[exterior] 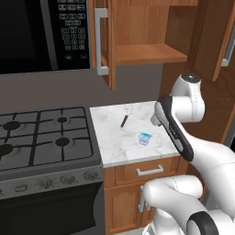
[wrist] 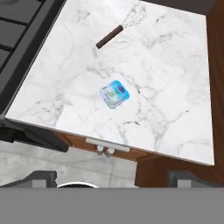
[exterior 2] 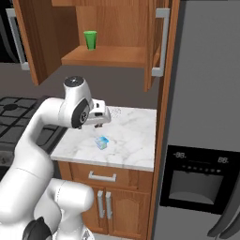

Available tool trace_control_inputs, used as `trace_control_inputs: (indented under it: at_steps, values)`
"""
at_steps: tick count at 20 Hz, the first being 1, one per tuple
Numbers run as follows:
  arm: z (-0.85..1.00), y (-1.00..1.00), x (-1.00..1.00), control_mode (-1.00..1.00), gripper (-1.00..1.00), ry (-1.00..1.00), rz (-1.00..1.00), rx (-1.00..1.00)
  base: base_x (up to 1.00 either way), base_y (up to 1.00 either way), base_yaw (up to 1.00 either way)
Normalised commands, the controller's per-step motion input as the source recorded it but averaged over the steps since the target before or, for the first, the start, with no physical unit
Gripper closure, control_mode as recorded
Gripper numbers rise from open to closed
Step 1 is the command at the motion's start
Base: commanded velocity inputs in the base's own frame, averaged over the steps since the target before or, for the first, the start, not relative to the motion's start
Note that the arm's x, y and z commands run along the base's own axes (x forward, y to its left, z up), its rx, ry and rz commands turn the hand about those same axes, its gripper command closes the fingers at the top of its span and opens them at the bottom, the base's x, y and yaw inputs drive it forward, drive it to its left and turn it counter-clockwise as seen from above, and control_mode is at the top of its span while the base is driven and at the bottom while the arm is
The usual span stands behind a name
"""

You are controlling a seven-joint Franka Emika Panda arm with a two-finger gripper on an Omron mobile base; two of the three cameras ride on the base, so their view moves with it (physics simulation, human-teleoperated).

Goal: Pick the bar and yogurt from the counter and place them in the cabinets closest to them.

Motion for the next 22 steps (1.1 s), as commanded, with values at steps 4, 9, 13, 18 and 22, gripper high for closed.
trace_control_inputs:
  at_steps: [4, 9, 13, 18, 22]
  values:
    - [-0.34, 0.05, 0.24, -1.00, -1.00, 0.00, 0.00, 0.00, 0.00, 0.00, 0.00]
    - [-0.33, 0.10, 0.29, -1.00, -1.00, 0.00, 0.00, 0.00, 0.00, 0.00, 0.00]
    - [-0.34, 0.07, 0.30, -1.00, -1.00, 0.00, 0.00, 0.00, 0.00, 0.00, 0.00]
    - [-0.33, 0.00, 0.27, -1.00, -1.00, 0.04, 0.00, 0.00, 0.00, 0.00, 0.00]
    - [-0.34, 0.00, 0.25, -1.00, -1.00, 0.08, 0.01, 0.00, 0.00, 0.00, 0.00]
